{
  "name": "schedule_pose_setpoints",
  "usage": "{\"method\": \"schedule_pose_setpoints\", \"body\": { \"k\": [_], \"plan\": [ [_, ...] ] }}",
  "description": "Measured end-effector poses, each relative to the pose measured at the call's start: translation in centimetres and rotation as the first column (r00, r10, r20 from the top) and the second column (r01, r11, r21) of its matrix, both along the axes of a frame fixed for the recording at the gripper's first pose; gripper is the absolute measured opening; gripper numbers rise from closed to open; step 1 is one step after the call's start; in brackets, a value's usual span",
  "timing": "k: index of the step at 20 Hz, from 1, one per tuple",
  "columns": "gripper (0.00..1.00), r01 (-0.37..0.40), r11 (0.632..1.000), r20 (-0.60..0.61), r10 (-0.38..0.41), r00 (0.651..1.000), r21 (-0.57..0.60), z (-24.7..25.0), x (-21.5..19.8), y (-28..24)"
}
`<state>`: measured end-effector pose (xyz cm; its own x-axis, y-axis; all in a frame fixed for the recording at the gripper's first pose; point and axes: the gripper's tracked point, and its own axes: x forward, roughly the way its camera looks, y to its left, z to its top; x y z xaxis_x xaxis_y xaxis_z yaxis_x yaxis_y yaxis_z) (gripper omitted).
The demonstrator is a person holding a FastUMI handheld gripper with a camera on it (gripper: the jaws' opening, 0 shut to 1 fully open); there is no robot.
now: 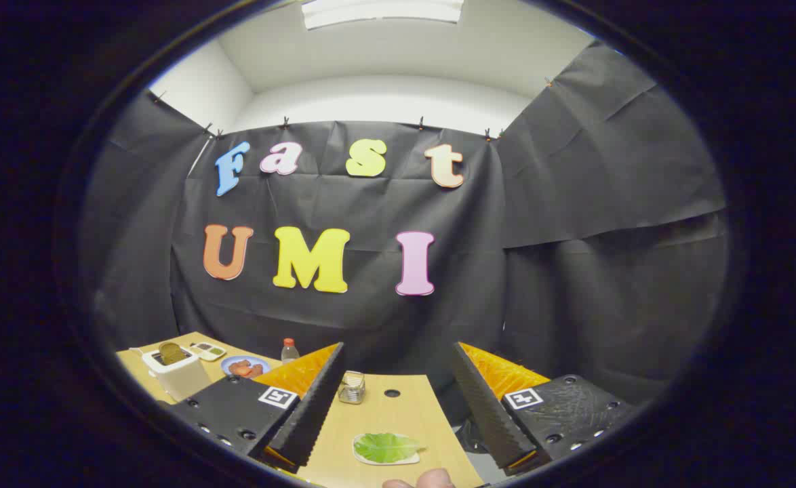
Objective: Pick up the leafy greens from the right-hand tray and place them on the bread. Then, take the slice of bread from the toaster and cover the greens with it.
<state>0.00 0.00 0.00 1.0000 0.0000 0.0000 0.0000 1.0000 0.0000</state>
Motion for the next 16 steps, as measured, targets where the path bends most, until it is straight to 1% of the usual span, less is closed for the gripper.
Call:
{"method": "schedule_pose_setpoints", "body": {
  "k": [9, 16],
  "plan": [
    [0.95, -0.029, 0.998, -0.033, 0.030, 0.999, 0.053, -0.8, 0.7, -0.5],
    [0.95, -0.031, 0.999, -0.036, 0.032, 0.999, 0.045, -1.2, 1.4, -1.1]
  ]
}}
